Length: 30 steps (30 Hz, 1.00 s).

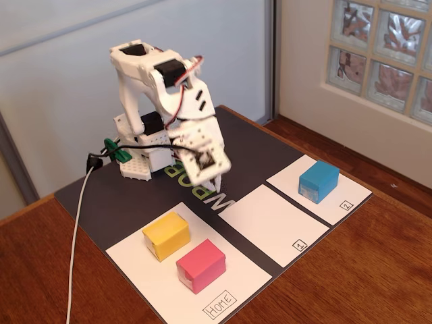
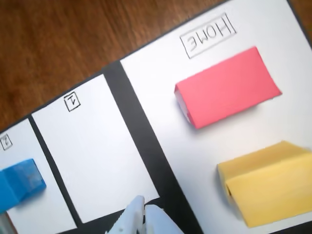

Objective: Move box red to zone 1

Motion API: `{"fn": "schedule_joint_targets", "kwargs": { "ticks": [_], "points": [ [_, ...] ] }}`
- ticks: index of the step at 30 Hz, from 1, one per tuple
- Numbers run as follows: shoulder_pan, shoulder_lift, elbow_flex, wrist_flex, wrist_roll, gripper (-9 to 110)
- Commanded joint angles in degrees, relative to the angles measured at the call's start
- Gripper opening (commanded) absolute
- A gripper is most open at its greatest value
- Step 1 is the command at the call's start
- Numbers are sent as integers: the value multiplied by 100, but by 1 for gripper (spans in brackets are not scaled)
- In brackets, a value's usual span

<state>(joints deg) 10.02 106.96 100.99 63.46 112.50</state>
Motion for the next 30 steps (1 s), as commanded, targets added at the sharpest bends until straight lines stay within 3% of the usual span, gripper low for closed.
{"fn": "schedule_joint_targets", "kwargs": {
  "ticks": [1,7,16,24,30],
  "points": [
    [123,-132,-272,26,976,0],
    [527,-668,-809,510,2936,0],
    [1028,-2118,-2364,606,3797,6],
    [1090,-2909,-2936,457,3964,38],
    [993,-3138,-2988,343,3981,48]
  ]
}}
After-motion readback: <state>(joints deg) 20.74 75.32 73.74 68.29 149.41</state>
